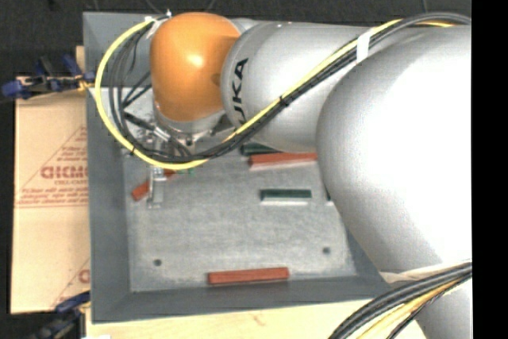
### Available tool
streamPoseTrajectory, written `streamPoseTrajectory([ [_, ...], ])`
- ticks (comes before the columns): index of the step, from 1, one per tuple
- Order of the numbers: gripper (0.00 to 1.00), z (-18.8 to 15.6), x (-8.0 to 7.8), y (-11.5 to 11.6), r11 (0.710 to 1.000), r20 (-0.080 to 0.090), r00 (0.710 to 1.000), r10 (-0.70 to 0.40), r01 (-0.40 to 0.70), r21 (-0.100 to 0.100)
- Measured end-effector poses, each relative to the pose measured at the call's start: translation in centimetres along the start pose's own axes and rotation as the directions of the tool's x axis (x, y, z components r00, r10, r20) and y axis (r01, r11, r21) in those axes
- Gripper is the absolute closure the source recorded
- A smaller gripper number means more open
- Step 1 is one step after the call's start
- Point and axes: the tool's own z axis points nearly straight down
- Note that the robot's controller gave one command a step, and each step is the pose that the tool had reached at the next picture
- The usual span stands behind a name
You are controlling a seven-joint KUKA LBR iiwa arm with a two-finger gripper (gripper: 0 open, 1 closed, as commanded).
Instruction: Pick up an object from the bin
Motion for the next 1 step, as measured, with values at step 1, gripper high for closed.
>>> streamPoseTrajectory([
  [1,0.00,8.32,-2.69,-1.74,1.000,0.002,1.000,0.024,-0.024,0.001],
])
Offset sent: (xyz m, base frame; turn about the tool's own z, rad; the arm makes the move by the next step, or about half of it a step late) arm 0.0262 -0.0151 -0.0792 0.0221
